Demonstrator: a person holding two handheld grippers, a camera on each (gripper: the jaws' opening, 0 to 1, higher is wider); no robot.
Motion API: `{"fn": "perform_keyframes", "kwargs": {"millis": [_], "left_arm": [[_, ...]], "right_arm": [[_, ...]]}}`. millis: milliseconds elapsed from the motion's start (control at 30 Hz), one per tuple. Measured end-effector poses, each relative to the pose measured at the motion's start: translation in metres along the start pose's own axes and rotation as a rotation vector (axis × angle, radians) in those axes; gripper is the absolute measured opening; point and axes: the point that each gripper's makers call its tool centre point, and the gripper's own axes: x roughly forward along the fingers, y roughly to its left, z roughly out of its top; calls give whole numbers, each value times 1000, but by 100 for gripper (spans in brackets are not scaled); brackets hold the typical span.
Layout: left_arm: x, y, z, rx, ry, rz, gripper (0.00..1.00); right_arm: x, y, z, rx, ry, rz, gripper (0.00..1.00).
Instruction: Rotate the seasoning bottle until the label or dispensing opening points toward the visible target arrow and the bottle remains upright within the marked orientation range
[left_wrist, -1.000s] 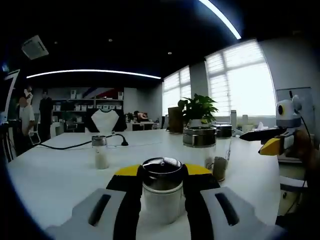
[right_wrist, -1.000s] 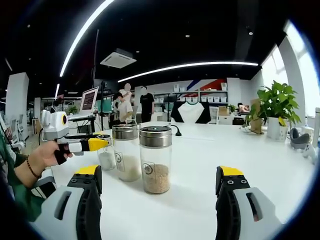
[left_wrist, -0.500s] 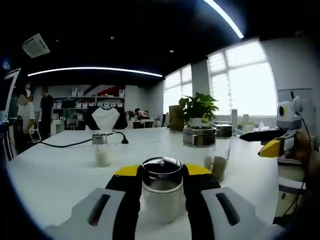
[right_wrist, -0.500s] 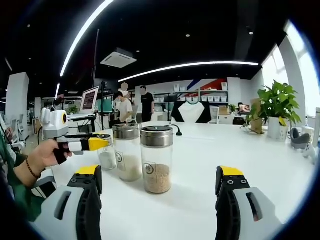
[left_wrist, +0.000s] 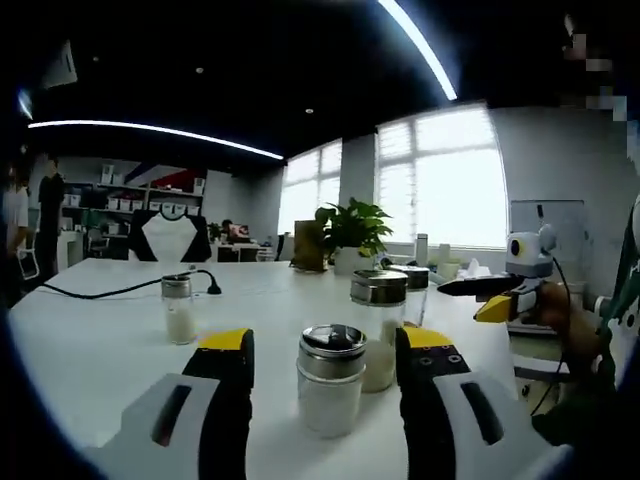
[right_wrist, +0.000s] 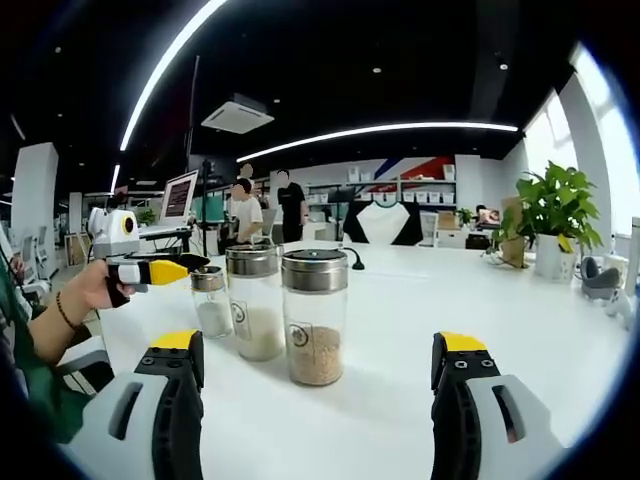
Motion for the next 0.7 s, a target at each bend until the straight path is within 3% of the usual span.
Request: {"fn": "perform_keyframes", "kwargs": {"millis": [133,267,400,467,600,700], "left_arm": [[3,1,-2,28,32,-52,58],[5,-9,0,78,45,-167,58],[9,-6,1,52,62,-206,55],[11,-5,0,-3,80,-218,55],[14,-10,-4,38,110,-287,55],[16,-12,-7,16,135,-335,54]], "right_arm": [[0,1,0,-1,0,-1,97],[-1,0,0,0,0,-4,97],[-2,2,1,-3,-2,-4,97],[-2,2,2,-3,-5,-6,97],[-2,2,1,-2,2,-10,97],[-3,5,2,-5,-1,-7,97]]}}
